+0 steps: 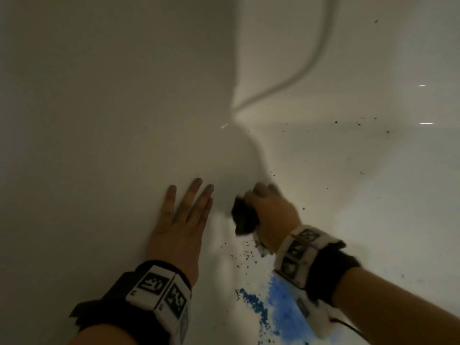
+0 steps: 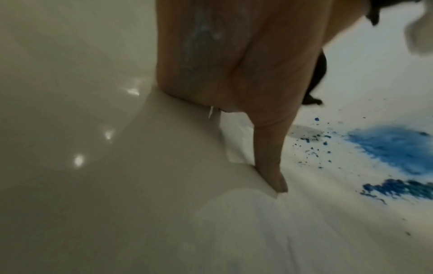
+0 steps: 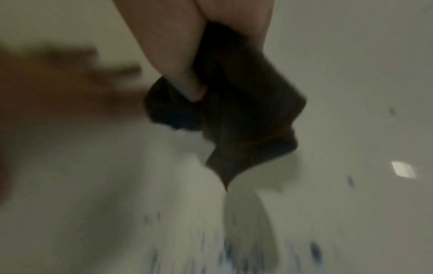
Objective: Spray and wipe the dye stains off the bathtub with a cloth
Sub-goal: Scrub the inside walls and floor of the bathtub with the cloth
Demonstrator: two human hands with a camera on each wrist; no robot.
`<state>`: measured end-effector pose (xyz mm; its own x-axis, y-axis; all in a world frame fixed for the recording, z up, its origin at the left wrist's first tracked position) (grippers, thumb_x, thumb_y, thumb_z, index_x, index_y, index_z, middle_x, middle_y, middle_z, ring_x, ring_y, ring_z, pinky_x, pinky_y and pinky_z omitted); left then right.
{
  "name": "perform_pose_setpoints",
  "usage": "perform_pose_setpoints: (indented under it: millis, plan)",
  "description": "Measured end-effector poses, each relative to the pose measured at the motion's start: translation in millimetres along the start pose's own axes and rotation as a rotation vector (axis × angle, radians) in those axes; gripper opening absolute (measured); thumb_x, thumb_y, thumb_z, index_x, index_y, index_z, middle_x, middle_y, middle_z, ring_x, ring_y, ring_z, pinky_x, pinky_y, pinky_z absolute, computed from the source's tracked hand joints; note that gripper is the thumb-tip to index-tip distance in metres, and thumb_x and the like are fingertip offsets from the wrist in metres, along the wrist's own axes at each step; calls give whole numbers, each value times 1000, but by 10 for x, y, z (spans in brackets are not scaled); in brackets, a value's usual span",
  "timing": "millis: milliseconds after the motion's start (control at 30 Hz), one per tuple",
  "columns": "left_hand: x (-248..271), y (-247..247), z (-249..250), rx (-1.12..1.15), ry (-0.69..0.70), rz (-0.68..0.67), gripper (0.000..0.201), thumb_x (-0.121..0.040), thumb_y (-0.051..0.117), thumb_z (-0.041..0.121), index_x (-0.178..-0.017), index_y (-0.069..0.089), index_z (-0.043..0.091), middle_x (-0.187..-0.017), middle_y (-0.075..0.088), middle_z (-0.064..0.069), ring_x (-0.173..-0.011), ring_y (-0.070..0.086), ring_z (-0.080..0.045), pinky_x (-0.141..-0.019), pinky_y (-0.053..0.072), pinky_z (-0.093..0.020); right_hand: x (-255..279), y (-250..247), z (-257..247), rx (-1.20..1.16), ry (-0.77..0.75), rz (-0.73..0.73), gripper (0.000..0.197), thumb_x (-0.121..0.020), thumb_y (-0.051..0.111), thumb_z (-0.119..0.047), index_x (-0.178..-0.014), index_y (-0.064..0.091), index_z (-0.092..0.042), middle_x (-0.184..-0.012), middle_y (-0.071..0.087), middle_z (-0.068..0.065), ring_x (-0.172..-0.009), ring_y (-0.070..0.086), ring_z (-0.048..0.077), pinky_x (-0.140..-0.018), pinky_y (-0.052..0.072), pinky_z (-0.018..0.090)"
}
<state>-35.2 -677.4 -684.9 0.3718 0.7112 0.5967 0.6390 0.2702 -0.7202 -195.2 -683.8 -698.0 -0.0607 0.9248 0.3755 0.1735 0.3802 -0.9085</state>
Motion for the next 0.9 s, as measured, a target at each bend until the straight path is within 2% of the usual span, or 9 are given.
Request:
perform_pose_setpoints:
  millis: [100, 167, 267, 333, 400, 500, 600, 800, 900]
  plan:
    - [2, -1, -8, 4, 4, 11, 87, -91, 37, 24, -135, -35, 1, -133, -52, -19, -121, -47, -42, -89, -32, -62, 82, -752, 46, 31, -62, 661, 41, -64, 72, 1, -104, 60, -6, -103, 56, 18, -91, 55, 40, -53, 53, 41]
    - [-4, 15, -5, 6, 6, 14, 87, -91, 37, 21, -136, -34, 2, -133, -53, -18, -121, -47, -41, -89, -32, -61, -71, -1167, 147, 80, 24, 799, 38, -70, 69, -1, -107, 59, -3, -112, 54, 24, -99, 52, 44, -55, 51, 42]
    - [-1, 26, 12, 17, 5, 10, 87, -89, 37, 19, -135, -35, 2, -132, -54, -19, -120, -48, -42, -87, -33, -61, -432, -1256, 200, 162, 129, 687, 48, -69, 71, -2, -115, 58, -4, -125, 50, 26, -109, 48, 47, -65, 52, 50]
    - [-7, 22, 10, 12, 5, 14, 88, -89, 38, 21, -134, -35, 2, -132, -54, -19, -120, -48, -42, -86, -34, -61, -549, -1126, 92, 179, 35, 576, 49, -61, 72, 2, -109, 62, -1, -119, 53, 31, -102, 52, 52, -61, 50, 52]
    - [-9, 22, -1, -3, 5, 16, 88, -90, 38, 23, -133, -35, 2, -133, -53, -19, -120, -48, -42, -87, -33, -62, -574, -1009, -82, 186, -88, 555, 46, -65, 70, 0, -110, 62, -1, -121, 52, 32, -105, 49, 54, -61, 50, 51]
    - [-7, 38, 19, -14, 11, 14, 87, -91, 37, 26, -134, -35, 1, -133, -52, -20, -121, -46, -43, -90, -31, -62, -578, -769, -173, 215, -94, 321, 55, -85, 55, -8, -137, 39, -14, -148, 21, 17, -135, 17, 41, -83, 47, 49]
    - [-10, 34, 26, -23, 5, 19, 87, -92, 37, 27, -135, -33, 2, -134, -52, -20, -121, -46, -43, -90, -31, -62, -520, -518, -113, 217, -42, 144, 65, -86, 56, -10, -142, 27, -23, -150, 7, 8, -139, 4, 38, -93, 45, 46]
    - [-38, 14, 12, -32, -17, 12, 96, -89, 45, 30, -135, -34, 2, -135, -51, -18, -122, -46, -42, -89, -30, -61, -404, -147, 32, 119, 20, -102, 56, -86, 59, -19, -137, 37, -20, -150, 13, 9, -136, 17, 33, -105, 32, 41]
    - [-34, 1, -3, -54, -11, 13, 105, -86, 52, 38, -134, -34, 2, -137, -49, -17, -126, -43, -42, -88, -29, -61, -114, -193, 125, 16, 40, 124, 38, -85, 60, -14, -121, 51, -14, -140, 35, 7, -123, 33, 27, -98, 40, 35]
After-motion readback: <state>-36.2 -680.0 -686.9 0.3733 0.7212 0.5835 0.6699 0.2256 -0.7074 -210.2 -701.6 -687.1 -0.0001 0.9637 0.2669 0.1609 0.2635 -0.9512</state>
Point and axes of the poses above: each hand's wrist, its own x-axis away from the middle knuckle, its own y-axis out of the palm, z = x × y, the point moved 2 cm from there along -x, towards the middle knuckle
